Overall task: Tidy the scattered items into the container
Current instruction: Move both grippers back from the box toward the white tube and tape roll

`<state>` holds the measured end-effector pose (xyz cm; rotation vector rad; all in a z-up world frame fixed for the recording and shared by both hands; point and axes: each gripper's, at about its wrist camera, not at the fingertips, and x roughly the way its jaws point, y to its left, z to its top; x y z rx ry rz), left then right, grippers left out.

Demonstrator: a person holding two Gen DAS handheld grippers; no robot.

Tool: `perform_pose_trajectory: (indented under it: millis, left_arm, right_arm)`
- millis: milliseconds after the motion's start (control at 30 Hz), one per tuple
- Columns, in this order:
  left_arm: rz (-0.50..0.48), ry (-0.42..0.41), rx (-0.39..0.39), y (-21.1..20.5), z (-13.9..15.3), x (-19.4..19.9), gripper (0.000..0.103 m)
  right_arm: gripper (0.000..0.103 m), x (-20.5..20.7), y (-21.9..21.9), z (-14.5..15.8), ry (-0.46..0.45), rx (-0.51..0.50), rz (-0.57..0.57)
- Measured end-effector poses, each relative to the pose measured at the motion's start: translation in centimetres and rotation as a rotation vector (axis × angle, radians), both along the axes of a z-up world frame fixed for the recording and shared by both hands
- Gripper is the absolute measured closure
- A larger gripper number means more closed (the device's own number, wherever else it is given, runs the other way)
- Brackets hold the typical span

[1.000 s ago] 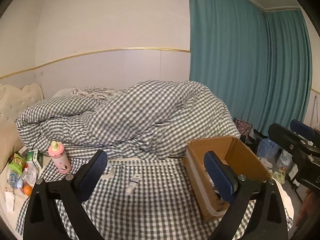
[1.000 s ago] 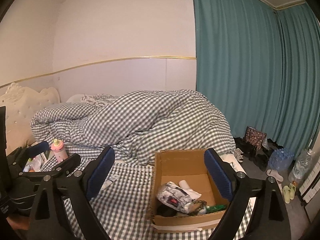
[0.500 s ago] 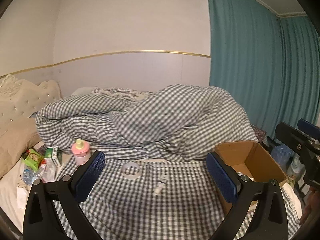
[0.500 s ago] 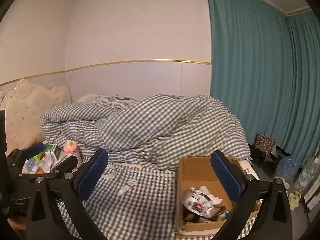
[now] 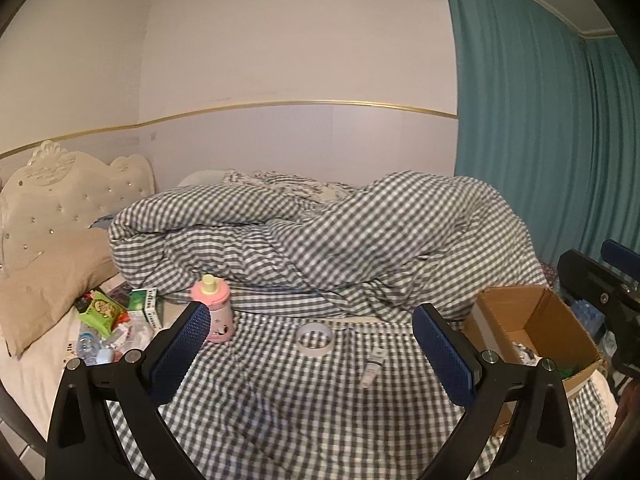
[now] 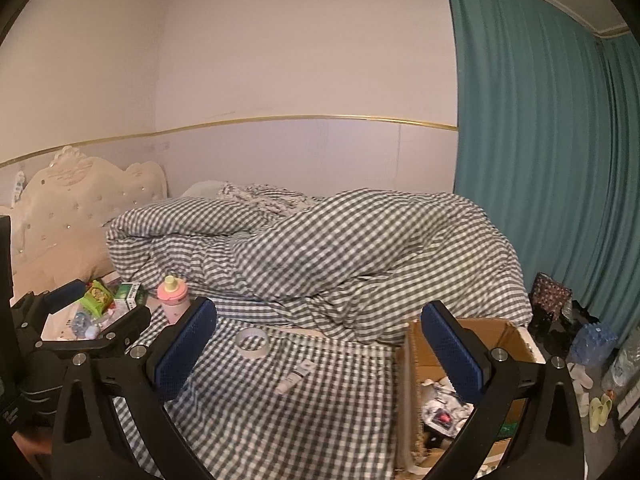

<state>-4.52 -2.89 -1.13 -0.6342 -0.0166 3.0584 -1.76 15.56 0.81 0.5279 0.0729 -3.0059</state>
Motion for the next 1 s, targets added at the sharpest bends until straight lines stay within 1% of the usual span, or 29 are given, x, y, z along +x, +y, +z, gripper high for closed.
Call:
perform_pose_trajectory:
  millis: [267, 433, 533, 700, 1000]
  left_arm:
    - [0.026, -0.011, -0.012, -1.9, 0.0, -0.4, 0.000]
    - [0.050, -0.034, -0.026, -2.8, -0.5, -1.0, 0.000]
    - [0.061, -0.054, -0.021, -3.4, -1.0, -1.6, 0.000]
    - [0.069, -0.085, -0.012, -3.9, -2.2, -2.5, 0.000]
    - [0.061, -0.142, -0.022, -3.5, -5.1, -5.4, 0.000]
  right_arm:
    - [0.000, -0.9, -2.0, -0.3, -0.006, -0.002, 0.024]
    - [0.000, -1.5, -2.8, -0.7, -0.003, -0.001, 0.023]
    - [0.000, -1.7, -2.7, -1.1, -0.007, -0.005, 0.013]
    - [0.000, -2.5, -2.4, -1.9, -0.025, -0.016, 0.009]
    - [0.000, -5.3, -2.3, -5.2, -0.097, -0.012, 0.020]
